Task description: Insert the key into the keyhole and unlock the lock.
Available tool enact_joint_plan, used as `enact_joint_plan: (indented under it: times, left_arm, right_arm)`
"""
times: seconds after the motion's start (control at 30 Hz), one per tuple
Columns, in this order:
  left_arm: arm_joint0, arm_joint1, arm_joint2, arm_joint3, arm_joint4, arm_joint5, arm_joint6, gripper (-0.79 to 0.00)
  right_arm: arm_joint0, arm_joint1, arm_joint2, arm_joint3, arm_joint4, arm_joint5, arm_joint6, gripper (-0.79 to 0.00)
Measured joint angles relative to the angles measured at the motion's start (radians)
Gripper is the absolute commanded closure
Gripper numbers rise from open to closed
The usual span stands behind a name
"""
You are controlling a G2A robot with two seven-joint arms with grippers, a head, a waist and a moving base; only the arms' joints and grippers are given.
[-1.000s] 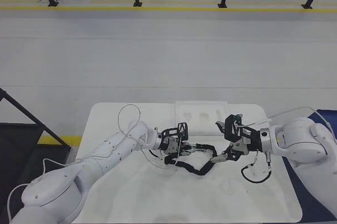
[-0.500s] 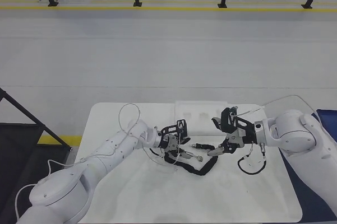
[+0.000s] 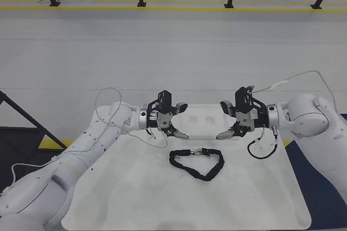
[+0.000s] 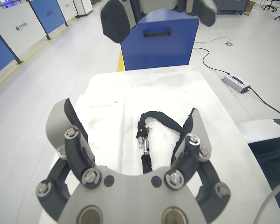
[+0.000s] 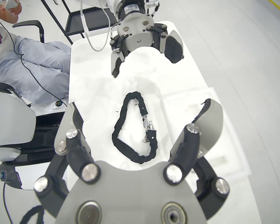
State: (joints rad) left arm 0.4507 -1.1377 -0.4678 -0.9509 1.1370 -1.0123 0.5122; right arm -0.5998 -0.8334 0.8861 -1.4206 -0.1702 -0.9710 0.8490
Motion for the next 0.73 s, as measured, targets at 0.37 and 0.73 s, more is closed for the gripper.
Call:
enact_joint_plan:
  times: [0.37,0.73]
  left_arm:
    - [-0.128,0.094,0.056,-0.051,-0.198,0.0,-0.101,-0.785]
    - [-0.168,0.115,0.11,-0.082,-0.3,0.0,-0.154,-0.784]
  right_arm:
    - [0.195,-0.021,-0.11,0.125,0.027,-0.042,-0.042,-0.785]
    - [0.226,-0.026,-0.125,0.146,0.043,-0.041,-0.041,-0.784]
